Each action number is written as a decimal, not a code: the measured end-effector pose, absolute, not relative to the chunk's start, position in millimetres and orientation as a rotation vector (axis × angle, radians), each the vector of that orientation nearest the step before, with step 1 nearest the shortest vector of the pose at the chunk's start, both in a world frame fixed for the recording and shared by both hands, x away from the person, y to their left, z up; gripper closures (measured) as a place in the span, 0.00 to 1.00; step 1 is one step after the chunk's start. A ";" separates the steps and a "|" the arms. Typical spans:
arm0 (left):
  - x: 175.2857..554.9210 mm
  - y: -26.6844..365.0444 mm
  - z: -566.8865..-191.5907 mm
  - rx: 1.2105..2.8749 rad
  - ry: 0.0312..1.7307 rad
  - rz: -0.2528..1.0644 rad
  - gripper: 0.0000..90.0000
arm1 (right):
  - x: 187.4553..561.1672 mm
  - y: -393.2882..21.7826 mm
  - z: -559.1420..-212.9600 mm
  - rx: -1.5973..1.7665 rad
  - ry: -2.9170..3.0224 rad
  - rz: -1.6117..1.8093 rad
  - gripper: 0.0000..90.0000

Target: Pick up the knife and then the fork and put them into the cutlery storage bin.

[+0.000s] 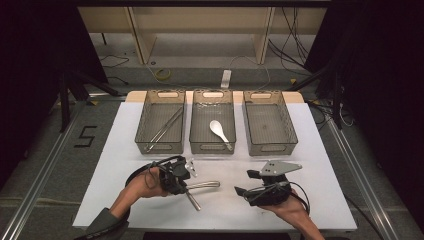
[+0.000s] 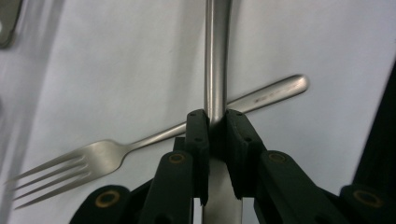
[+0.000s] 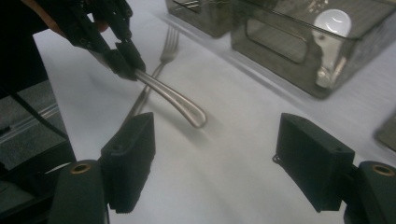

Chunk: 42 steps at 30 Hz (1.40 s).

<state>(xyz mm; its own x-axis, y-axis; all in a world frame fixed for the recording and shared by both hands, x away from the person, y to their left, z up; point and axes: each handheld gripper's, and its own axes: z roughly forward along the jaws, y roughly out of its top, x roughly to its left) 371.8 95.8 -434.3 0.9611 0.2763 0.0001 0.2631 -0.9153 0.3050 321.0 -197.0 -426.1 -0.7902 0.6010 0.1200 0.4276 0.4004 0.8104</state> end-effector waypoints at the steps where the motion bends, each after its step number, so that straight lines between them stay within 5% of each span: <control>1: 370.4 94.0 -433.4 2.801 0.388 0.055 0.89 | 321.2 -193.2 -426.3 0.894 2.471 1.338 0.33; 23: 350.0 71.4 -423.8 2.780 0.254 0.039 0.89 | 328.9 -129.3 -446.9 0.615 2.719 1.168 0.37; 42: 341.8 66.0 -418.6 2.766 0.193 -0.030 0.89 | 319.2 -111.8 -455.6 0.391 2.772 1.061 0.64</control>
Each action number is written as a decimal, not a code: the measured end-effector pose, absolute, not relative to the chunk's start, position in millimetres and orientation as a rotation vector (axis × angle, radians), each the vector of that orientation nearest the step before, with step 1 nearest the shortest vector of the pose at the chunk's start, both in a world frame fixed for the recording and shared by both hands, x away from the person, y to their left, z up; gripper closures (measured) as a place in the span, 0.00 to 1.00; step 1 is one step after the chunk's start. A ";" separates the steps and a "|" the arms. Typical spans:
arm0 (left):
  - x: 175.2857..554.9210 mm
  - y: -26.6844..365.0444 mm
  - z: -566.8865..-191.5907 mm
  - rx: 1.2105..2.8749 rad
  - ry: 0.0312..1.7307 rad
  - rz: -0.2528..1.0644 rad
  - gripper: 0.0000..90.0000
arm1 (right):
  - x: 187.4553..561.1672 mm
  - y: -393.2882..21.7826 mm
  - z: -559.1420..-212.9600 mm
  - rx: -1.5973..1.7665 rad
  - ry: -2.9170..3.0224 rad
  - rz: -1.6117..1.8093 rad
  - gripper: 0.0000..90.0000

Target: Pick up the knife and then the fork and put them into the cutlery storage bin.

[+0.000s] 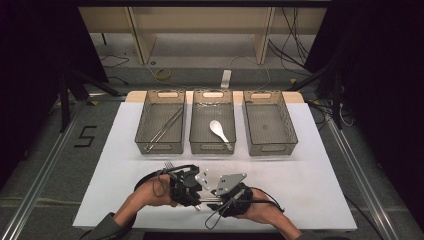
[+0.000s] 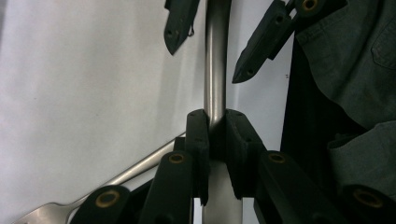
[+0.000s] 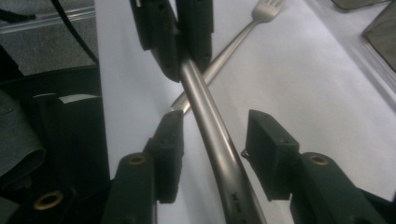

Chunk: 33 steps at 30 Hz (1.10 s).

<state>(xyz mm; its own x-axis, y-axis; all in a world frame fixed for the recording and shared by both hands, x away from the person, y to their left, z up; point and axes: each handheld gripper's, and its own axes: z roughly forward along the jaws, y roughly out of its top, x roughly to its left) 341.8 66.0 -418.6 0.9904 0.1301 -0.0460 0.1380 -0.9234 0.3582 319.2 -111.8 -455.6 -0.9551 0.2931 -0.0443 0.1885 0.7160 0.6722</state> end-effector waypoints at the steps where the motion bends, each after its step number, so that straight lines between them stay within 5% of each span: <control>1: 341.7 65.8 -418.6 2.764 0.193 -0.031 0.89 | 318.6 -111.0 -456.3 0.374 2.769 1.059 0.66; 16: 335.1 62.6 -419.9 2.796 0.052 -0.044 0.88 | 308.8 -108.6 -458.9 0.190 2.809 1.005 0.86; 25: 337.6 65.7 -418.1 2.749 0.082 -0.037 0.85 | 309.7 -112.5 -457.3 0.166 2.817 1.026 0.88; 33: 343.2 72.2 -407.5 2.661 0.167 0.098 0.65 | 321.2 -123.0 -453.9 0.262 2.757 1.043 0.88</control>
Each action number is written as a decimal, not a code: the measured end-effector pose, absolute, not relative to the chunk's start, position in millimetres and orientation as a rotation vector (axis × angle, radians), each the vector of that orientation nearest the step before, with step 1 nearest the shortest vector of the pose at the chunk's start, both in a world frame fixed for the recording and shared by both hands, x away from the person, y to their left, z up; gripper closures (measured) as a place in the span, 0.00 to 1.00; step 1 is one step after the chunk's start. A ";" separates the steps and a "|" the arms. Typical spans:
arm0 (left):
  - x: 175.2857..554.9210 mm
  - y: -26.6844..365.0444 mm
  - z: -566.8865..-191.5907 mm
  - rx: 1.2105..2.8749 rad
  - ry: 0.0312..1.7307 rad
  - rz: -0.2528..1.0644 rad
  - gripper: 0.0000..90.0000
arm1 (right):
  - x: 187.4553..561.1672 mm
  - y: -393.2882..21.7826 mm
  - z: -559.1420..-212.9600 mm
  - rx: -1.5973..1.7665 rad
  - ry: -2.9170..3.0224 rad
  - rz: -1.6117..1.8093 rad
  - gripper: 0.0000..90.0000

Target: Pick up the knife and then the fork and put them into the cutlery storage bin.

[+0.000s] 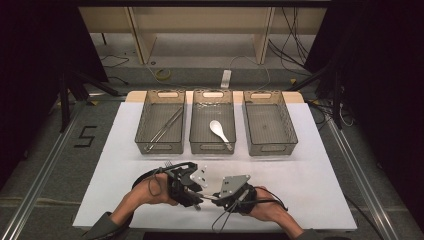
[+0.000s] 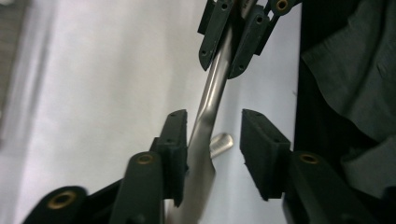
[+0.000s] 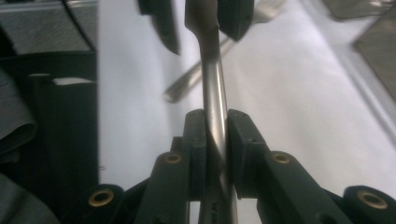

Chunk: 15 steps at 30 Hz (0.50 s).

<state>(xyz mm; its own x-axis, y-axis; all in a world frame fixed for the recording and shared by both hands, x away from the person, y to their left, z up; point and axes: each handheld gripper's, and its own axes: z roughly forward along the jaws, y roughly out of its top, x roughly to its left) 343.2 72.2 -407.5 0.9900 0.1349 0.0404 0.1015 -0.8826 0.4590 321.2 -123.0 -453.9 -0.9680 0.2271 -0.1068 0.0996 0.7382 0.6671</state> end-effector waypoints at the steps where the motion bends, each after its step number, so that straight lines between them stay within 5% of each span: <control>1: 343.4 72.1 -406.5 2.648 0.188 0.121 0.59 | 323.0 -125.6 -452.3 0.294 2.739 1.046 0.88; 4: 345.7 73.3 -399.4 2.558 0.277 0.218 0.46 | 329.4 -133.5 -449.4 0.349 2.702 1.034 0.88; 15: 352.0 82.0 -392.0 2.410 0.394 0.293 0.32 | 343.6 -155.2 -444.2 0.497 2.628 1.018 0.88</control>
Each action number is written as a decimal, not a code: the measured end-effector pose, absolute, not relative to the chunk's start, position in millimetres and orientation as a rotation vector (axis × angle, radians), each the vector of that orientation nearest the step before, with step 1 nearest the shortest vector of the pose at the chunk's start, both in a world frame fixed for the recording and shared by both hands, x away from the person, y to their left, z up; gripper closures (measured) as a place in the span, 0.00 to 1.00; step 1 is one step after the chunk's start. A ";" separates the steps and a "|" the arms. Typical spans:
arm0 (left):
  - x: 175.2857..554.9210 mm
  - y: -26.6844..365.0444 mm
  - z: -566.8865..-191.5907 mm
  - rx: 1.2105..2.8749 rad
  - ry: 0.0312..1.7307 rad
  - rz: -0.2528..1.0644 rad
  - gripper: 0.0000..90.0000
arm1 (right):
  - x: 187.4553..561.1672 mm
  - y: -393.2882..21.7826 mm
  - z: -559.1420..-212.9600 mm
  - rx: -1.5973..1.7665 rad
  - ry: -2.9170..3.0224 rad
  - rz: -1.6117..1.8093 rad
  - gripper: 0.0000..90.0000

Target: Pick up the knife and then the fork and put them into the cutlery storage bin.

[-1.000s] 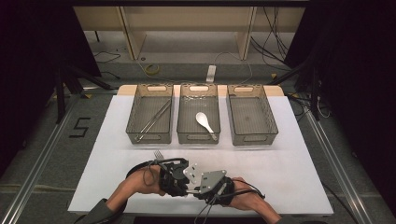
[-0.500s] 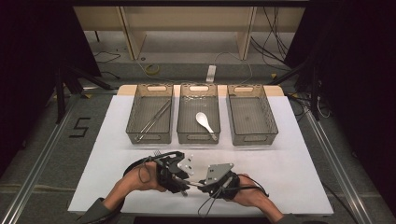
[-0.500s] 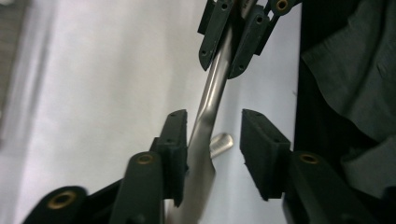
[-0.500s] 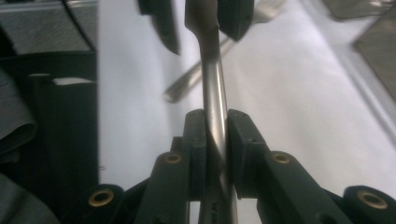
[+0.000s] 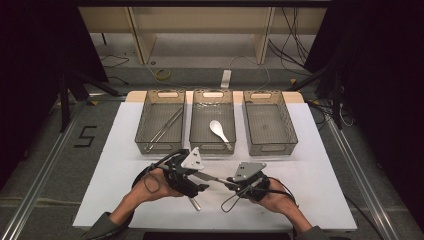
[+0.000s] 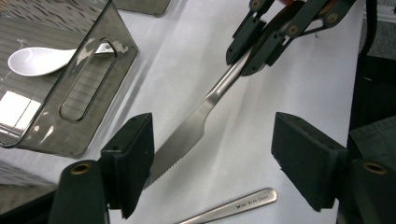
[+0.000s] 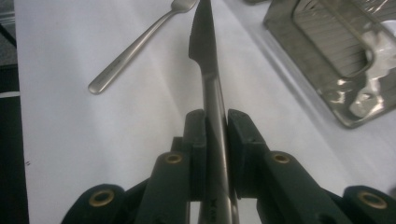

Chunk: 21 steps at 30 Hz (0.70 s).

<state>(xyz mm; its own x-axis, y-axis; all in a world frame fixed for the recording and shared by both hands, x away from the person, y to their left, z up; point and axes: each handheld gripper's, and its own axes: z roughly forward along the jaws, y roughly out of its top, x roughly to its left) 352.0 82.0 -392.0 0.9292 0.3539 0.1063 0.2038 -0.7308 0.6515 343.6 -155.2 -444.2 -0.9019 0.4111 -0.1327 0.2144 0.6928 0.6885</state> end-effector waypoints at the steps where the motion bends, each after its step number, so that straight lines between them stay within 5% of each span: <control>1: 352.1 82.8 -391.7 2.399 0.404 0.303 0.32 | 343.6 -156.4 -442.5 0.503 2.621 1.019 0.88; 21: 358.0 117.4 -408.7 2.307 0.583 0.301 0.31 | 366.0 -211.5 -401.2 0.739 2.357 1.058 0.88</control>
